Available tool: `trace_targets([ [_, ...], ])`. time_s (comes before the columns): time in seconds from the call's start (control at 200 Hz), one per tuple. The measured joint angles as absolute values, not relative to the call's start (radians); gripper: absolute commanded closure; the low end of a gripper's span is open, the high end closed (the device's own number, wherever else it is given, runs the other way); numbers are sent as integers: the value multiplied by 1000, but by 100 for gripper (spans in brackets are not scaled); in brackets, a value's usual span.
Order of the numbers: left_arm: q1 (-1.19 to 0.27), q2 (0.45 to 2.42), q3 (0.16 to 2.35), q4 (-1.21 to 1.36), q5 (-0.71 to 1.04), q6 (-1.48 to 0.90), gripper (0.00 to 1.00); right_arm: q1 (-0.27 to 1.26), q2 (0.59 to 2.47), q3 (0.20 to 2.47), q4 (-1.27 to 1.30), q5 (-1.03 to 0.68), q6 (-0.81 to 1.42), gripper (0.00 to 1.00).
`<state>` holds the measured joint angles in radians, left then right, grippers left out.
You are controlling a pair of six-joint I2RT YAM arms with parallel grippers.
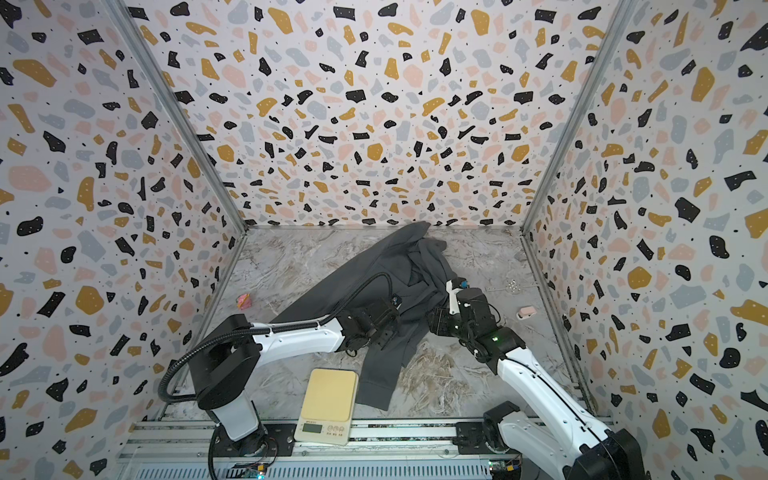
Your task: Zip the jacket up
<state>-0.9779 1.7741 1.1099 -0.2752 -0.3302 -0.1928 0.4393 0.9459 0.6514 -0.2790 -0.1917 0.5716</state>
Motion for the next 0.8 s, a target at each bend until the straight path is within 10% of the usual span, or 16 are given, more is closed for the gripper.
trace_targets([
  [0.125,-978,1813,1132,-256,-315,-210,45,438,933,640,-279,-191,566,45],
  [0.416,-973,1800,1114,-202,-250,-246,100,436,913,602,-264,-224,543,43],
  [0.801,-796,1562,922,19,136,-335,100,433,916,525,-80,-428,503,37],
])
